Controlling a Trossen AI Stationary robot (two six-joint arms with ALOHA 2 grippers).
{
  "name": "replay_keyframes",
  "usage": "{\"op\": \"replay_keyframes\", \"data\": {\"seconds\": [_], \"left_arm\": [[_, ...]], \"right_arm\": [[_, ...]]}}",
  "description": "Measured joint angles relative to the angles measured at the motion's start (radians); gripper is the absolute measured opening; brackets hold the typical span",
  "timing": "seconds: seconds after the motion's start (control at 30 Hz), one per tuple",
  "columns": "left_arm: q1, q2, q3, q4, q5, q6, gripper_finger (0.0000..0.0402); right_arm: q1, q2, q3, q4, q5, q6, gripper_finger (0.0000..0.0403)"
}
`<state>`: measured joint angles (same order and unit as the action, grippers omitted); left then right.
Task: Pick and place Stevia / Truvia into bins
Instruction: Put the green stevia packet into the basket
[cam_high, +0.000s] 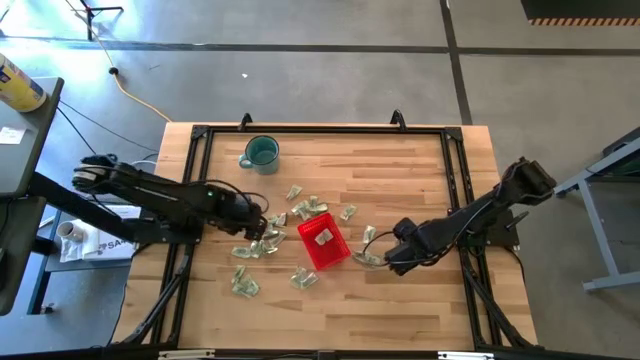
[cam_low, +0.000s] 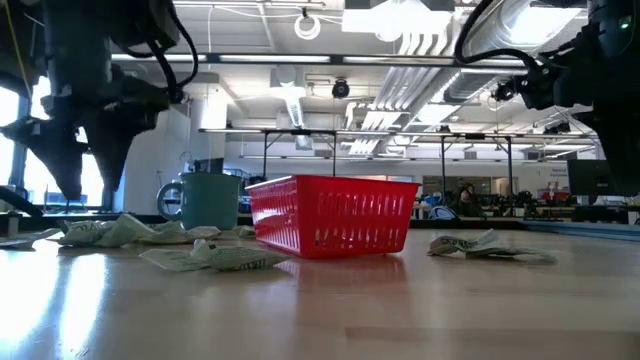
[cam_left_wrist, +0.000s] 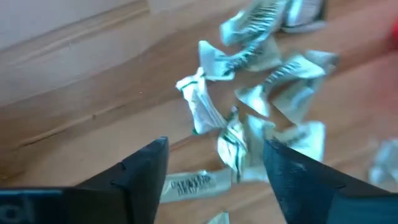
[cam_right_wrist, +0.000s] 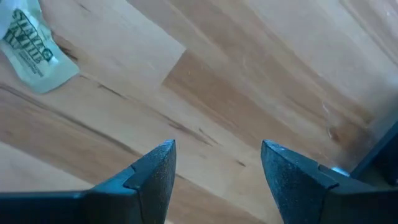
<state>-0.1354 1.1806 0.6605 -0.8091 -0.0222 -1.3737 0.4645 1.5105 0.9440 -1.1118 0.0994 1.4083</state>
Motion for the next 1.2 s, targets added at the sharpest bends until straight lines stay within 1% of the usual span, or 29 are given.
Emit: {"op": "replay_keyframes", "data": {"seconds": [0.07,0.13,0.2,0.27,0.63,0.83,0.97,1.03,1.17,1.2], "left_arm": [[-0.003,0.036,0.0,0.018,-0.016,-0.035,0.0319],[-0.003,0.058,0.0,0.036,-0.033,-0.053,0.0324],[-0.002,0.081,0.0,0.052,-0.05,-0.072,0.0321],[-0.002,0.1,0.0,0.054,-0.061,-0.09,0.0309],[-0.002,0.174,-0.002,0.053,-0.06,-0.126,0.019],[-0.002,0.227,-0.002,0.064,-0.07,-0.101,0.0151],[-0.002,0.232,-0.002,0.066,-0.066,-0.097,0.0122],[-0.002,0.231,-0.002,0.065,-0.066,-0.093,0.0097],[-0.002,0.23,0.002,0.058,-0.061,-0.058,0.003],[-0.002,0.23,0.007,0.052,-0.059,-0.043,0.0022]], "right_arm": [[-0.006,-0.001,-0.006,0.003,0.013,-0.02,0.0227],[-0.009,-0.001,-0.013,0.008,0.016,-0.042,0.0227],[-0.013,0.0,-0.013,0.009,0.032,-0.061,0.0228],[-0.015,0.0,-0.013,0.01,0.048,-0.076,0.0227],[-0.05,0.001,-0.013,0.014,0.136,-0.188,0.0222],[-0.079,0.001,-0.013,0.014,0.15,-0.246,0.0222],[-0.088,0.001,-0.013,0.015,0.156,-0.258,0.022],[-0.092,0.001,-0.013,0.015,0.156,-0.261,0.0217],[-0.092,0.001,-0.013,0.011,0.171,-0.252,0.0211],[-0.092,0.001,-0.013,0.008,0.182,-0.241,0.0209]]}}
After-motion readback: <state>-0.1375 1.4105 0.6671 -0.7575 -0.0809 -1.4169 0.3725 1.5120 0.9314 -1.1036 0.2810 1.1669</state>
